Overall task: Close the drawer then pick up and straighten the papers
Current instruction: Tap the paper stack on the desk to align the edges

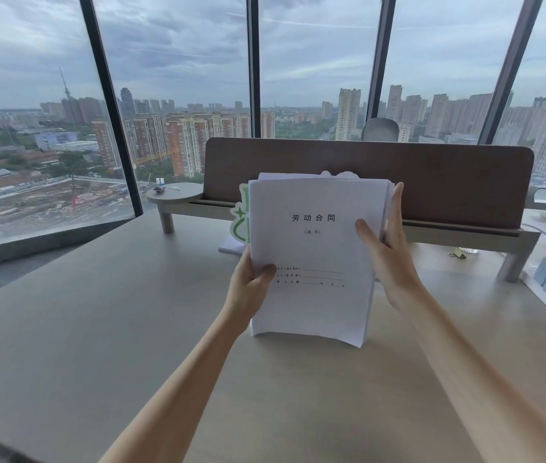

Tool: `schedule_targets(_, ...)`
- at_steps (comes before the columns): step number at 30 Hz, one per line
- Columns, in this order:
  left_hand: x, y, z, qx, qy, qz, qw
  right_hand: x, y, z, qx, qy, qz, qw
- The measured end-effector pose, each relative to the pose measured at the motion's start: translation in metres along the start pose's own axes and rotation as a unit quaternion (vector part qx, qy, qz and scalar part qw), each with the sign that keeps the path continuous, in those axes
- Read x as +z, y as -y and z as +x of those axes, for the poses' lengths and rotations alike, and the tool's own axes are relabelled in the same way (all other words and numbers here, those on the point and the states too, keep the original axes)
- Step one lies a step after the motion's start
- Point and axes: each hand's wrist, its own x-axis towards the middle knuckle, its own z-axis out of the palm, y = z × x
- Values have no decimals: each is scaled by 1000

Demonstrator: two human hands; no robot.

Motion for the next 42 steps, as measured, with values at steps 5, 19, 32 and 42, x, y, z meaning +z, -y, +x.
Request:
schedule_targets(5,2,-1,2,15,-11,12,1000,6,-30,-23,76,-26,42,996)
schedule_targets(19,2,25,-6,-2,-21,29,999,20,-62,-37,115,-56,33,991)
schedule_targets(32,-9,42,-9,-29,-9,45,999,22,-68,-48,115,-23,-41,992)
schedule_targets(42,-10,42,-28,-69,6,-8,998,27,-77,-62,152,-26,-27,988)
